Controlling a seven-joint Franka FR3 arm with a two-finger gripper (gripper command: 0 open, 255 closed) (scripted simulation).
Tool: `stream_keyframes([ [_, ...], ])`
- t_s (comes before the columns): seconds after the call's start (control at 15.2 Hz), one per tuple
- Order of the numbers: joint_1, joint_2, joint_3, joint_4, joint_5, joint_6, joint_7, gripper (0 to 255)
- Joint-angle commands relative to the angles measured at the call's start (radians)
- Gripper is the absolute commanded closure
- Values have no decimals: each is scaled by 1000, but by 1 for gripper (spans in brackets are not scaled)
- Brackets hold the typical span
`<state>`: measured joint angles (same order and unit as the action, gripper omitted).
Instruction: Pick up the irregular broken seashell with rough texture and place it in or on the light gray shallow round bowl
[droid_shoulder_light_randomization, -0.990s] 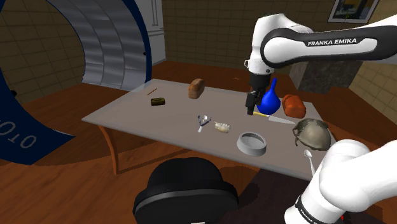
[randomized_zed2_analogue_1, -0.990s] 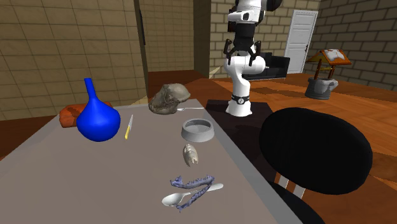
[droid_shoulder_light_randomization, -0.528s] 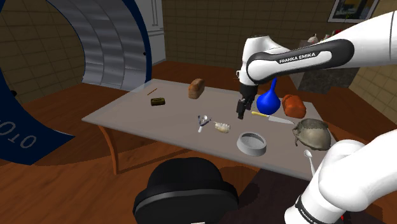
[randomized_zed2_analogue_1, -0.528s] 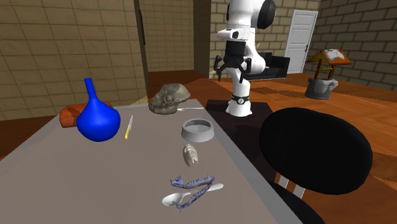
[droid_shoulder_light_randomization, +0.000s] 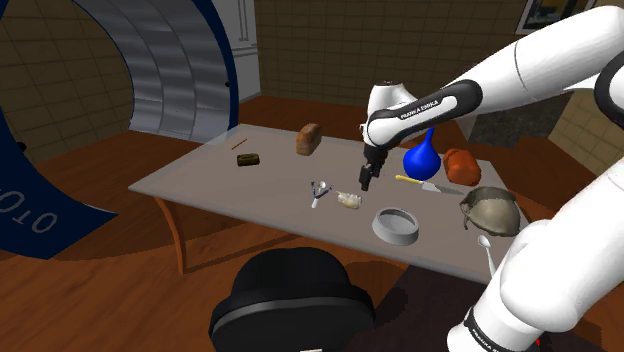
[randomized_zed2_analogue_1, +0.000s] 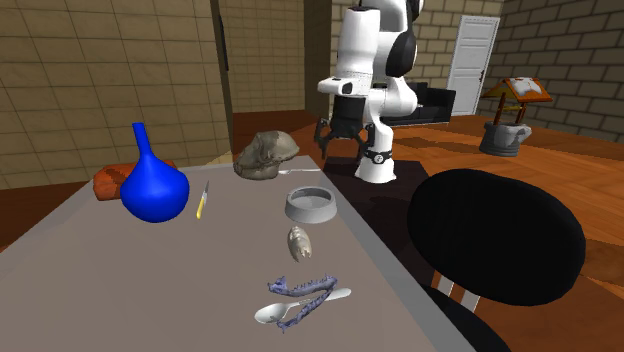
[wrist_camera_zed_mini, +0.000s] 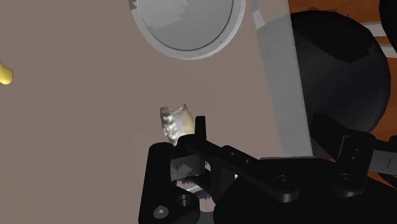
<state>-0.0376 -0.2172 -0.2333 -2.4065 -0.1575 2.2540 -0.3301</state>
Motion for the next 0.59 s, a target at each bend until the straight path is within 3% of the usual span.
stream_keyframes([
  [0.0, 1, 72, -12, 28, 12, 59, -21, 0],
  [0.53, -21, 384, -34, 202, 116, 243, -148, 0],
])
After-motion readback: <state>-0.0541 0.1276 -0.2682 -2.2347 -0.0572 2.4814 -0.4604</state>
